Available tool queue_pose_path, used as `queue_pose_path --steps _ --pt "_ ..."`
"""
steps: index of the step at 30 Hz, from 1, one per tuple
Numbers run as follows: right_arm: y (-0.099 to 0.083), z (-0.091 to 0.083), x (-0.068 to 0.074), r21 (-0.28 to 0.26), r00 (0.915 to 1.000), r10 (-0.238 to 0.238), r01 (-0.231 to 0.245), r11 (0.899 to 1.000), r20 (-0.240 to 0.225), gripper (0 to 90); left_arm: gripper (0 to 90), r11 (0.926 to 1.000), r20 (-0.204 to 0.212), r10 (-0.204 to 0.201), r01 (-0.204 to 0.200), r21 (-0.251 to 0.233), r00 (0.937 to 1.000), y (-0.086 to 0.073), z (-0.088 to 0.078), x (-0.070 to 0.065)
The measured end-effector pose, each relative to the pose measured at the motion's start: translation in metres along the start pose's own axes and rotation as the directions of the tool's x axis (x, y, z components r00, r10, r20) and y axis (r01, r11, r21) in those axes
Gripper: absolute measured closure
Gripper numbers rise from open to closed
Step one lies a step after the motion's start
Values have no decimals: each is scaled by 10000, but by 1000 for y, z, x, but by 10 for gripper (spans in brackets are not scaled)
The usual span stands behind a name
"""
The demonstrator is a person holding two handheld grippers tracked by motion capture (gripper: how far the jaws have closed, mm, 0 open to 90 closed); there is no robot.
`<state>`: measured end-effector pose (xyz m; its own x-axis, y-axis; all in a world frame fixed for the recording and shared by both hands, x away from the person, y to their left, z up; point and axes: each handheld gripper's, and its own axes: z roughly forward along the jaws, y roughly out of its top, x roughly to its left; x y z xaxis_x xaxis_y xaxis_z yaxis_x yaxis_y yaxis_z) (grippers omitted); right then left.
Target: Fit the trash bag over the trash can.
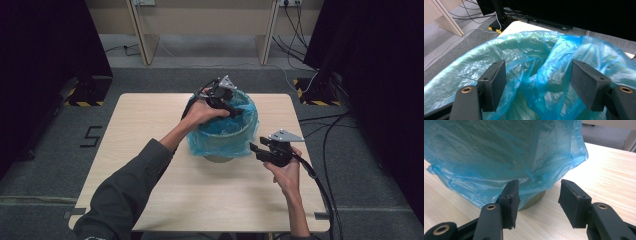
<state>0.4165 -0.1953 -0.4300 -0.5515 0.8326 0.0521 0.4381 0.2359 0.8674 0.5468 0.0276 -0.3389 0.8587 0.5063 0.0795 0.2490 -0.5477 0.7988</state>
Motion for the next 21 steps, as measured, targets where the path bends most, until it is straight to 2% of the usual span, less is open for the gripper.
queue_pose_path --steps 2,5,8,11,15,18,21 --pt "0 0 0 -19 10000 13 -13 10000 -22 502 289 9997 12 18 -18 261 10000 -3 7 1" --pt "0 0 0 -19 10000 -23 23 10000 -19 500 283 9957 37 372 -373 853 9993 -10 19 0" --pt "0 0 -1 -64 10000 13 -13 10000 -19 499 279 9953 95 322 -329 911 9994 -13 23 1" --pt "-2 -1 -4 -87 9999 135 -135 9999 -3 499 278 9990 96 1 -5 436 10000 -11 17 4" --pt "-2 -4 -6 -99 9997 247 -247 9996 41 499 273 9991 78 -352 354 -245 9993 -6 0 11" --pt "-2 -5 -6 -135 9996 263 -263 9996 39 498 273 9945 -266 -736 713 -766 9969 -4 -14 23" --pt "-2 -4 -5 -108 9997 251 -250 9996 47 496 270 9830 -327 -1521 1477 -1091 9878 -6 -20 35"
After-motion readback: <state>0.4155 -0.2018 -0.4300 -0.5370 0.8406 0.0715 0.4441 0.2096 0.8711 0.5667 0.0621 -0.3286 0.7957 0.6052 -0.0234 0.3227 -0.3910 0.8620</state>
